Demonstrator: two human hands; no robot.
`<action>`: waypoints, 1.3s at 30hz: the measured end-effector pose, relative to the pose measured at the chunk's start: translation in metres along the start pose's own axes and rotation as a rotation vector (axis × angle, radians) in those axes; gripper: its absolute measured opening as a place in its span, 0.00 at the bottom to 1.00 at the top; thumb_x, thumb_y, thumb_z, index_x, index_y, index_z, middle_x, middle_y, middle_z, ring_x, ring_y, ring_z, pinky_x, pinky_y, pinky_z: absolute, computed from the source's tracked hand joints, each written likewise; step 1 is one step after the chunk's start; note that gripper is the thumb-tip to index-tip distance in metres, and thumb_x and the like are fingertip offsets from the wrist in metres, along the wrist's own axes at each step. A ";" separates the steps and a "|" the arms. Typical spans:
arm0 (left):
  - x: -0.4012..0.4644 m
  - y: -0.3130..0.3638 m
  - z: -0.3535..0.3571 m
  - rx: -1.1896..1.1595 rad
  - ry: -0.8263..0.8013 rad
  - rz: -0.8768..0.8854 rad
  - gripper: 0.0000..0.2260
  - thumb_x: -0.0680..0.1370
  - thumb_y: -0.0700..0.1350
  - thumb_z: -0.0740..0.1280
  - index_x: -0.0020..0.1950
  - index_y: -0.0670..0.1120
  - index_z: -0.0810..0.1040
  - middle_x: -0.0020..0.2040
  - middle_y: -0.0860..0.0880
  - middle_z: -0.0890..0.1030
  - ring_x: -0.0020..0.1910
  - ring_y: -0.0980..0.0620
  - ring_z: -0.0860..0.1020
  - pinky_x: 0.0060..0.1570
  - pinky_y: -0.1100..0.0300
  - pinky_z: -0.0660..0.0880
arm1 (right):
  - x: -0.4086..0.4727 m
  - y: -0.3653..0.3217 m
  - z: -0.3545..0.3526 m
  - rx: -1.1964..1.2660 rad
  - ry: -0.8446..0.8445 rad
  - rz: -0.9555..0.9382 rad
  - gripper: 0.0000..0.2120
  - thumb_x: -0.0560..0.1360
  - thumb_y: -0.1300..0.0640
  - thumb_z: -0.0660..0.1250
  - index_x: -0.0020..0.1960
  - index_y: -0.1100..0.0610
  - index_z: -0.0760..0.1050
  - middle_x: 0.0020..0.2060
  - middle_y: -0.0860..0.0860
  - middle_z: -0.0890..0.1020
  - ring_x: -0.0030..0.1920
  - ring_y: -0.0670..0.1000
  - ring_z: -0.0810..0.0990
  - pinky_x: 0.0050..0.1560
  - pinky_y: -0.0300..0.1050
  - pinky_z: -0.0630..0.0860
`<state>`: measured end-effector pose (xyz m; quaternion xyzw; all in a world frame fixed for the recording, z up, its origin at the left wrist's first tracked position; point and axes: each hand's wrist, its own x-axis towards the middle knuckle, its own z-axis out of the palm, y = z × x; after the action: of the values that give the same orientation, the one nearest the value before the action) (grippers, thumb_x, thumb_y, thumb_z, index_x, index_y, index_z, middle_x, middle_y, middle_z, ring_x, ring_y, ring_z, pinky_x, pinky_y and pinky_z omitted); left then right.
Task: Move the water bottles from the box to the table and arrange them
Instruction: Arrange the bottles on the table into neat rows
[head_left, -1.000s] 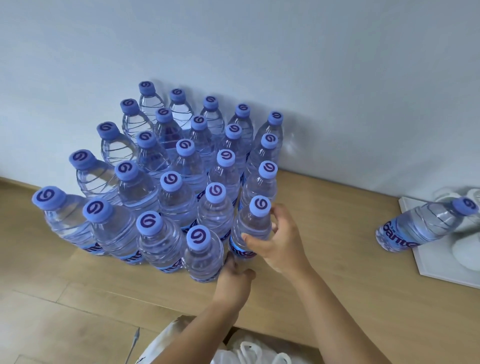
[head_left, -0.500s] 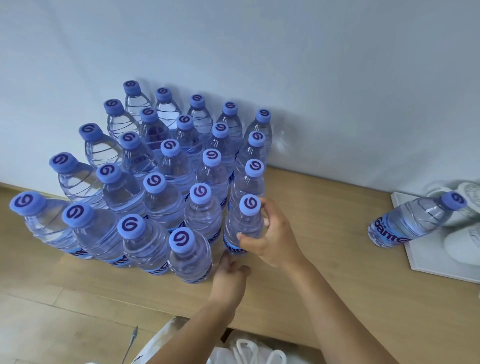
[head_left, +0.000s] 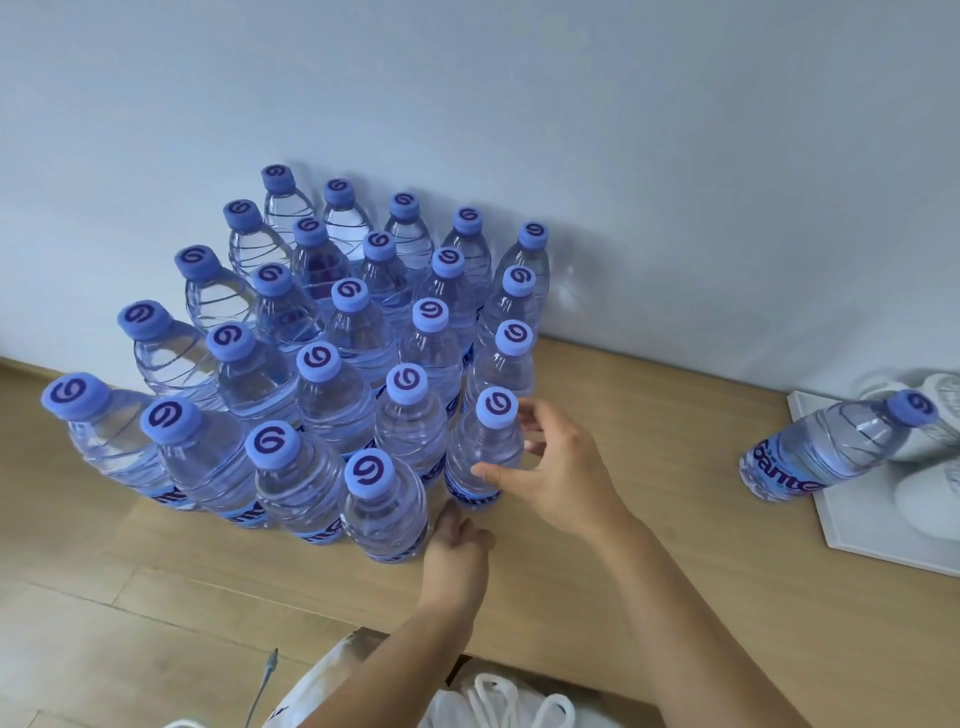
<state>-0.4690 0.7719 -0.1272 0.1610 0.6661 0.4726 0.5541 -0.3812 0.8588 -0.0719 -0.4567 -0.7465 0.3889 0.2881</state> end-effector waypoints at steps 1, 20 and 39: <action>0.000 0.000 0.001 -0.008 -0.001 -0.005 0.16 0.75 0.32 0.59 0.55 0.50 0.76 0.43 0.49 0.70 0.39 0.55 0.67 0.40 0.65 0.65 | 0.002 0.001 -0.003 0.040 -0.035 0.006 0.26 0.62 0.52 0.80 0.52 0.38 0.70 0.47 0.28 0.76 0.51 0.32 0.75 0.49 0.26 0.70; 0.006 -0.011 0.045 -0.019 -0.063 -0.182 0.08 0.77 0.29 0.59 0.54 0.35 0.74 0.49 0.39 0.70 0.48 0.48 0.71 0.46 0.70 0.68 | -0.027 0.024 -0.042 0.050 0.427 0.005 0.26 0.68 0.43 0.70 0.62 0.54 0.72 0.52 0.39 0.74 0.54 0.42 0.74 0.54 0.34 0.71; 0.003 0.024 0.144 0.294 -0.372 -0.015 0.30 0.75 0.34 0.67 0.75 0.42 0.61 0.62 0.46 0.73 0.58 0.51 0.73 0.61 0.57 0.70 | -0.055 0.137 -0.185 0.055 0.898 0.406 0.22 0.68 0.50 0.74 0.59 0.52 0.71 0.52 0.44 0.78 0.54 0.46 0.77 0.54 0.43 0.72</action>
<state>-0.3494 0.8506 -0.1010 0.3196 0.6153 0.3287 0.6413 -0.1501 0.9061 -0.0936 -0.7076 -0.4342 0.2215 0.5116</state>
